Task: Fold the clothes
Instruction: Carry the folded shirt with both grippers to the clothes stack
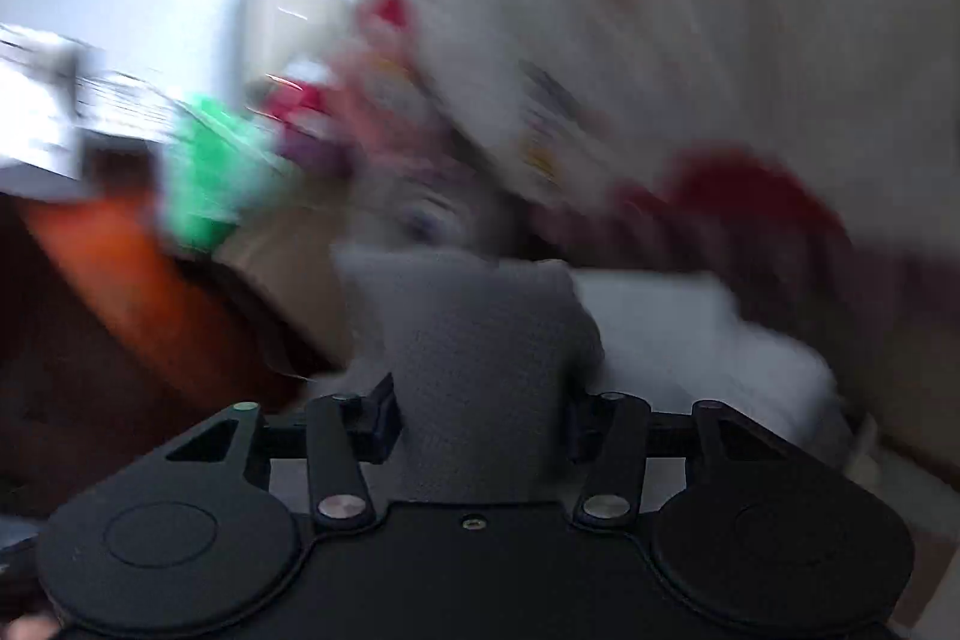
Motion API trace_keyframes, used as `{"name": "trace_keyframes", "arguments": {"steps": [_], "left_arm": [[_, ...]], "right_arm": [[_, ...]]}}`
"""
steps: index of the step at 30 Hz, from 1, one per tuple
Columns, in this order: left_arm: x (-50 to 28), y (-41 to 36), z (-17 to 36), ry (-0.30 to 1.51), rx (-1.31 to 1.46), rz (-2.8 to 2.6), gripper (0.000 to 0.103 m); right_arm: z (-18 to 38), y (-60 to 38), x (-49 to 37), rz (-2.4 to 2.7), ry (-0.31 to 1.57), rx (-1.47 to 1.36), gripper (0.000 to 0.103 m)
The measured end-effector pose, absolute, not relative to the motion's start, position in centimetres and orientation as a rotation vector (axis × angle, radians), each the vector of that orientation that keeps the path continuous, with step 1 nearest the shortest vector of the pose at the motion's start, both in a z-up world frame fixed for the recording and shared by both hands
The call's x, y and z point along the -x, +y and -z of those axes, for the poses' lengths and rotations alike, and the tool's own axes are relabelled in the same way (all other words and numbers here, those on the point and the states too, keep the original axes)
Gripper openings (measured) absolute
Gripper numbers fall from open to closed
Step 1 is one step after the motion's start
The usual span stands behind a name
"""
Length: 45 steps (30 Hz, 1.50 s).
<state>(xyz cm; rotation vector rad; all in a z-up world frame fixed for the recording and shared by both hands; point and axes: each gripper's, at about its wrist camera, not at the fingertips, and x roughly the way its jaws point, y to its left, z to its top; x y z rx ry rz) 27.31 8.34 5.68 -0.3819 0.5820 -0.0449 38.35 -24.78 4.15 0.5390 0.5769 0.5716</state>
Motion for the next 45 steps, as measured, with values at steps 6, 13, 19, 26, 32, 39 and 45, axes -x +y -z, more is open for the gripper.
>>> {"name": "trace_keyframes", "arguments": {"steps": [6,13,19,26,32,39,45], "left_arm": [[-25.7,8.5,-6.2,0.492,0.389,0.097,0.012],[-22.9,7.6,-8.7,0.422,0.287,0.075,0.012],[-20.7,6.8,-10.2,0.375,0.212,0.041,0.032],[-20.4,5.9,-11.9,0.326,0.136,0.135,0.022],[-27.0,6.1,-8.0,0.523,0.246,0.098,0.009],[-26.9,6.7,-6.3,0.524,0.241,0.092,0.009],[-27.1,6.3,-6.5,0.532,0.207,0.071,0.01]], "right_arm": [[-2.3,-24.8,-35.8,-0.568,0.432,-0.64,0.051],[-5.0,-26.1,-37.3,-0.495,0.612,-0.782,0.056],[-6.5,-25.5,-35.3,-0.385,0.555,-0.565,0.068],[-11.1,-24.0,-29.3,-0.451,0.266,-0.253,0.062],[-9.4,-19.0,-33.2,-0.484,0.263,0.11,0.061],[-6.0,-20.0,-38.4,-0.469,0.407,-0.064,0.058],[-5.2,-20.0,-38.9,-0.454,0.456,-0.11,0.058]]}}
